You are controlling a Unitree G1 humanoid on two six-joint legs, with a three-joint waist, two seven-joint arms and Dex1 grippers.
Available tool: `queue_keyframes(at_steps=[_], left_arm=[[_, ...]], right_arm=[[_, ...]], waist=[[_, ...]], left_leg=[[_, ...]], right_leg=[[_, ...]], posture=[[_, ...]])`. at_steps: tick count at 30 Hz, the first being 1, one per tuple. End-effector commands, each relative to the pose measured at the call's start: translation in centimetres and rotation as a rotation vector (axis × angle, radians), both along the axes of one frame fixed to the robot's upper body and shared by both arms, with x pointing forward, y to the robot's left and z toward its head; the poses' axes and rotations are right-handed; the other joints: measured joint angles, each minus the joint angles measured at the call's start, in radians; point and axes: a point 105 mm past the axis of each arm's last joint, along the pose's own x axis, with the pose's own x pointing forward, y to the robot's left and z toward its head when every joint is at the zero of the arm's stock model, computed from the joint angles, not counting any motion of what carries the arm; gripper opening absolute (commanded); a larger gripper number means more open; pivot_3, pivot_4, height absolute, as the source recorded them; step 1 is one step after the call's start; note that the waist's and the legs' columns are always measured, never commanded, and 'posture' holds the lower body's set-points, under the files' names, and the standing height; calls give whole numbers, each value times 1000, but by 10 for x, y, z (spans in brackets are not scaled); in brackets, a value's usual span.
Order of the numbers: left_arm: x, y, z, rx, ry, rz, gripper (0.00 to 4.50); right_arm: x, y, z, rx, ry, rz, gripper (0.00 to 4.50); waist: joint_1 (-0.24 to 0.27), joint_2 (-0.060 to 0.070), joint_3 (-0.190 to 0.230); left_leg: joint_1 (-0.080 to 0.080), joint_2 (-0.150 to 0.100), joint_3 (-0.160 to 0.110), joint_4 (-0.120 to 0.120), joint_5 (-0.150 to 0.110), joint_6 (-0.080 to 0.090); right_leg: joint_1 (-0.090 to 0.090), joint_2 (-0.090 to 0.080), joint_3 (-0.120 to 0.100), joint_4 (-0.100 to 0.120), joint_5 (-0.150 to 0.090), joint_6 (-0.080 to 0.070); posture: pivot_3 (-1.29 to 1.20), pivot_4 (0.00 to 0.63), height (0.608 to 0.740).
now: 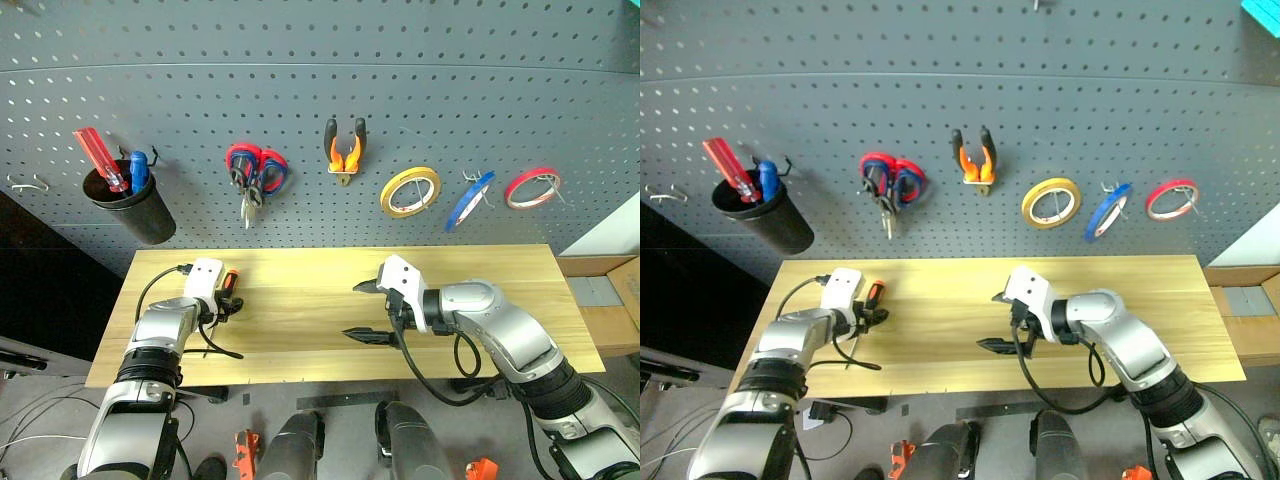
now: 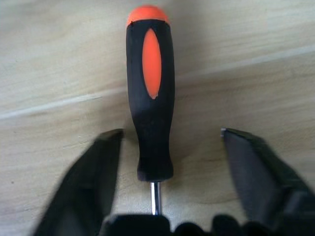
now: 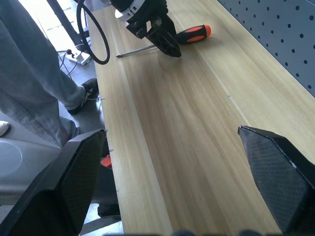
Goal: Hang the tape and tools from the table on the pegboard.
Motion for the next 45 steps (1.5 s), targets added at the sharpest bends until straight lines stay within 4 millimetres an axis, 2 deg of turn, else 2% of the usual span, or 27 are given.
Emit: queue_keyframes(at_steps=[1,5,8,11,13,15,17,19,23,27,29,31,33,38,42,45], left_arm=[[2,1,12,17,-42,-20,1798],[-4,4,20,74,-73,-40,445],[-11,3,37,151,-140,-94,431],[-20,-11,60,168,-223,-169,431],[-29,-31,89,147,-344,-256,431],[-41,-57,138,140,-632,-359,431],[-55,-64,166,61,-784,-342,431],[-64,-61,190,32,-941,-291,431],[-66,-36,224,155,-1125,-133,431],[-67,-35,265,126,-1251,-121,431],[-65,-36,269,120,-1250,-139,431],[-64,-28,259,147,-1207,-149,431],[-65,-22,258,151,-1206,-140,431],[-66,-5,295,106,-1329,-64,431],[-69,1,318,72,-1395,-54,431],[-70,4,338,116,-1455,-54,431]], right_arm=[[-4,2,10,9,-46,21,4500],[-2,2,15,24,-57,25,4500],[-4,5,30,94,-63,59,4500],[-8,9,51,202,-56,92,4500],[-9,10,65,258,-65,112,4500],[-12,13,77,281,-84,145,4500],[-16,15,84,281,-101,179,4500],[-20,17,95,290,-126,215,4500],[-22,20,117,337,-198,256,4500],[-12,23,132,415,-243,211,4500],[-11,25,132,424,-243,211,4500],[-10,27,132,423,-250,209,4500],[-8,27,131,420,-257,206,4500],[-5,25,130,409,-263,201,4500],[-4,26,127,399,-262,202,4500],[-4,27,125,390,-256,216,4500]], waist=[[0,0,0],[-2,0,0],[-5,0,0],[-4,0,0],[-3,0,0],[-2,0,0],[4,0,0],[7,0,0],[9,0,0],[23,-1,0],[27,-1,-1],[27,-2,-2],[27,-2,-2],[28,-2,-2],[27,-4,-4],[27,-4,-4]], left_leg=[[0,0,0,0,0,0],[0,0,0,0,0,0],[0,0,0,0,0,0],[0,0,0,-1,0,0],[0,0,0,-1,0,0],[0,0,0,-1,0,0],[0,0,0,-1,0,0],[0,1,0,-1,0,0],[1,1,1,-1,0,0],[0,1,1,0,0,0],[0,0,1,0,0,0],[0,0,1,0,0,0],[0,0,2,0,0,0],[-1,1,1,0,0,-1],[0,0,1,0,1,-1],[0,0,1,0,1,-1]], right_leg=[[0,0,0,0,0,0],[0,0,0,0,0,0],[0,0,1,0,0,0],[0,0,1,0,0,0],[0,0,1,0,0,0],[0,0,1,-1,0,0],[0,0,0,-2,0,0],[0,0,0,-3,0,0],[0,0,1,-1,1,-1],[1,0,0,-1,1,-1],[1,0,0,-1,1,-1],[1,0,0,-2,1,-1],[0,0,0,-2,1,-1],[0,1,-1,-1,1,-1],[0,1,-1,-1,1,-1],[0,1,-1,-1,1,-1]], posture=[[-54,276,740],[-53,266,740],[-50,256,740],[-42,245,740],[-36,238,740],[-30,236,740],[-28,234,740],[-21,237,740],[-3,224,740],[12,217,740],[19,210,740],[19,200,740],[18,197,740],[22,190,740],[22,188,740],[31,183,740]])
